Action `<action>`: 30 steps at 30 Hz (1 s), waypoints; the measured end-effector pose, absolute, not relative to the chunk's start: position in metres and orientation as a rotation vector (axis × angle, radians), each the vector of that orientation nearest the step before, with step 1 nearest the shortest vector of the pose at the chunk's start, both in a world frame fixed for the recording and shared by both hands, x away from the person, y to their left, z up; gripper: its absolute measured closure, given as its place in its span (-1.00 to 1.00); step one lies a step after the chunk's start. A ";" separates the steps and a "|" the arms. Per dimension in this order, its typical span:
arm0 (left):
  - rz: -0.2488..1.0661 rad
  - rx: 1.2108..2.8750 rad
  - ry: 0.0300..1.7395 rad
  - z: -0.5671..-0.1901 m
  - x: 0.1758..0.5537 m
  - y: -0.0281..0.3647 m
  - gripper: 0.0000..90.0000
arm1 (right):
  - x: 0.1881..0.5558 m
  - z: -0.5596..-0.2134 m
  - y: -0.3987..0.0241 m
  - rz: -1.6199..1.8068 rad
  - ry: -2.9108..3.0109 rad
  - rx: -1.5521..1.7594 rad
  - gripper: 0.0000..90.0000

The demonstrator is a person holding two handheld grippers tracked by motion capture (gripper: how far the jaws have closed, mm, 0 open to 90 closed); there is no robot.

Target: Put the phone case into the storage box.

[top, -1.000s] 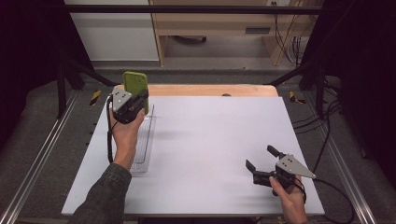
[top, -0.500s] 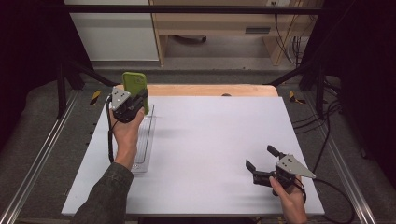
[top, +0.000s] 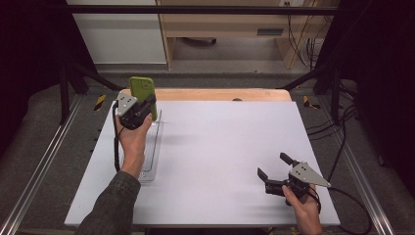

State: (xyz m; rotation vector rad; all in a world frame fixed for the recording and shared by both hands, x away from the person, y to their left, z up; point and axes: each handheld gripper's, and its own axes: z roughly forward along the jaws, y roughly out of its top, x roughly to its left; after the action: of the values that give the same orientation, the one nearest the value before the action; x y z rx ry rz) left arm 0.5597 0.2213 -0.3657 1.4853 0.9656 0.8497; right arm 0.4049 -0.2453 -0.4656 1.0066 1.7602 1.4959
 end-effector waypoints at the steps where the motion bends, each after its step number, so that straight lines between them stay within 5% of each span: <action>1: 0.851 1.485 0.969 -0.366 0.560 0.222 0.95 | 0.405 -0.466 -0.246 1.496 1.760 1.007 -0.94; 30: 0.835 1.509 0.981 -0.386 0.583 0.227 0.95 | 0.405 -0.466 -0.247 1.496 1.763 1.005 -0.94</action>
State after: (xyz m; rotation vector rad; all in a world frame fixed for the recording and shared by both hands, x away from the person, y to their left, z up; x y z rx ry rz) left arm 0.5833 0.2266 -0.3859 1.5089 0.9812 0.8355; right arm 0.4053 -0.2466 -0.4661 1.0046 1.7629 1.4962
